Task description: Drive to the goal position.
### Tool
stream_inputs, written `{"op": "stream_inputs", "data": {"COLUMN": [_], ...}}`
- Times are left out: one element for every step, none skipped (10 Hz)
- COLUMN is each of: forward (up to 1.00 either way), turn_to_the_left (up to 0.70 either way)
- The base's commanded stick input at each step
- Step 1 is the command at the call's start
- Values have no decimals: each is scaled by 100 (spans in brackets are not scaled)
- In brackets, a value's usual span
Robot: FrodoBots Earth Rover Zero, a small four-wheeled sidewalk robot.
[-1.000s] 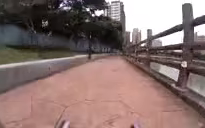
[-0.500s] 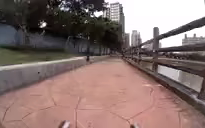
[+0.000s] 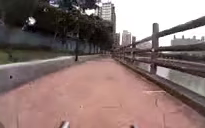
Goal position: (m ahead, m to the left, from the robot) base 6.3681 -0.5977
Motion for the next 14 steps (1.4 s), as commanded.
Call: {"op": "stream_inputs", "data": {"forward": [100, 100, 100, 100, 100, 100, 100, 100, 100, 100, 100, 100, 100, 100], "turn_to_the_left": [0, 0, 0, 0, 0, -38, -31, -5, 0, 0, 0, 0, 0, 0]}}
